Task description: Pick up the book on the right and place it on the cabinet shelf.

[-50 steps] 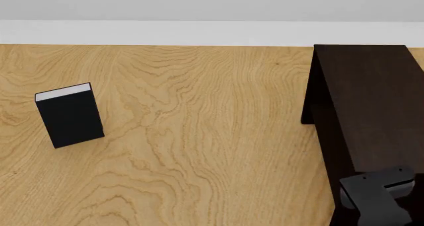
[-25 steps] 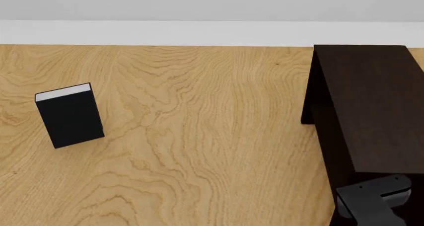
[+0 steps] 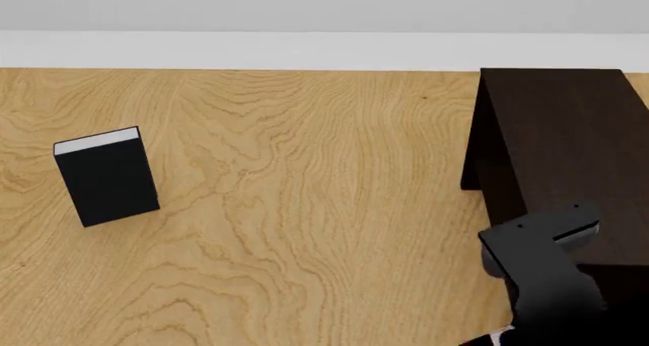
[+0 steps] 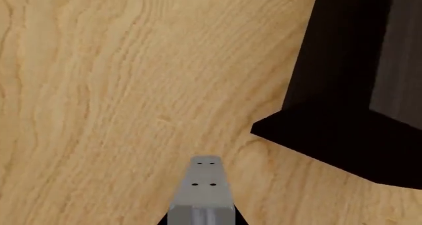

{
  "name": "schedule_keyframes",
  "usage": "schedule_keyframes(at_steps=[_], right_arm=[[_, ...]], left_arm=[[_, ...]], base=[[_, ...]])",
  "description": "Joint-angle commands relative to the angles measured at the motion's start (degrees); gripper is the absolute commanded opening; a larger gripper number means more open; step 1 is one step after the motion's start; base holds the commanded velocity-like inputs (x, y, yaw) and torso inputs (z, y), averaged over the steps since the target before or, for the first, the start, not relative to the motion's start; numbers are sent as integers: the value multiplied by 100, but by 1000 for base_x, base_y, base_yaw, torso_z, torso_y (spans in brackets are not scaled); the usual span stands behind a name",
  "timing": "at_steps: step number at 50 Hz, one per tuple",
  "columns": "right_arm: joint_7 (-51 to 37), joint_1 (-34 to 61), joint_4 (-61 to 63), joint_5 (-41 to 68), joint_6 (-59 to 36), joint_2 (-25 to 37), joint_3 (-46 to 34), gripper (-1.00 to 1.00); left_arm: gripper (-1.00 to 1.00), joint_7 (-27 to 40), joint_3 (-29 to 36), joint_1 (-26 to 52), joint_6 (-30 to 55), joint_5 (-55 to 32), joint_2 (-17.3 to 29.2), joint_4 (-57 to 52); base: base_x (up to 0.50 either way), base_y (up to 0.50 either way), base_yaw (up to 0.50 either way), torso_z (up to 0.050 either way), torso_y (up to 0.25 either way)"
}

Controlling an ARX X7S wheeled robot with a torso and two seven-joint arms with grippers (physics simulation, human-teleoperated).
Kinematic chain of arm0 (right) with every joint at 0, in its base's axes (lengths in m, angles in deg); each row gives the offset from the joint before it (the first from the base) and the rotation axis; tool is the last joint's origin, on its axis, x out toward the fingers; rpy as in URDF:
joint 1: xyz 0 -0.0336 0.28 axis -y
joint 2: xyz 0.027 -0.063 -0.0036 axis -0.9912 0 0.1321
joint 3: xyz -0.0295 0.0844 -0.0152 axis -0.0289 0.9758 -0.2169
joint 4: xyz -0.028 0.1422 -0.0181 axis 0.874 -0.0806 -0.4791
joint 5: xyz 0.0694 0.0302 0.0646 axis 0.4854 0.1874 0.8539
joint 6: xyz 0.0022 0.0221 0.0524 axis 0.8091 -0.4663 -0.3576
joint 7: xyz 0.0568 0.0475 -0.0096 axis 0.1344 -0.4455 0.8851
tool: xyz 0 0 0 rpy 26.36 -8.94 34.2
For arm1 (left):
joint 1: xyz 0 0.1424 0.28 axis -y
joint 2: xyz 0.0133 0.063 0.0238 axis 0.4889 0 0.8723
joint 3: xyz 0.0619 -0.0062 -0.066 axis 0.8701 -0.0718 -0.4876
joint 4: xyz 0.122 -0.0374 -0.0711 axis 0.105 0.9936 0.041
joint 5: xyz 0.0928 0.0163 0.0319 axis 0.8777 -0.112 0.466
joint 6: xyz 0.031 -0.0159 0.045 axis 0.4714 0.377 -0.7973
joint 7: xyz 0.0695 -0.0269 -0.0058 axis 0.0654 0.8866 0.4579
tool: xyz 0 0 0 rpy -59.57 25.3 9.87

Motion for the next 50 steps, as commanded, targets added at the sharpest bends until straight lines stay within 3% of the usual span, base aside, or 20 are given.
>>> schedule_keyframes(at_steps=[1, 25, 50], right_arm=[[-9, 577, 316, 80, -118, -172, 224, -100], [1411, 1313, 145, -1354, 143, -1253, 364, -100], [3550, 1909, -817, -4322, 1907, -2427, -445, -100]], left_arm=[[100, 71, -39, 20, -46, -103, 85, -11], [100, 269, -21, 206, -57, -356, 261, -7], [100, 451, -114, 250, -175, -654, 433, -51]], base=[[0, 0, 0, 0, 0], [0, 0, 0, 0, 1], [0, 0, 0, 0, 1]])
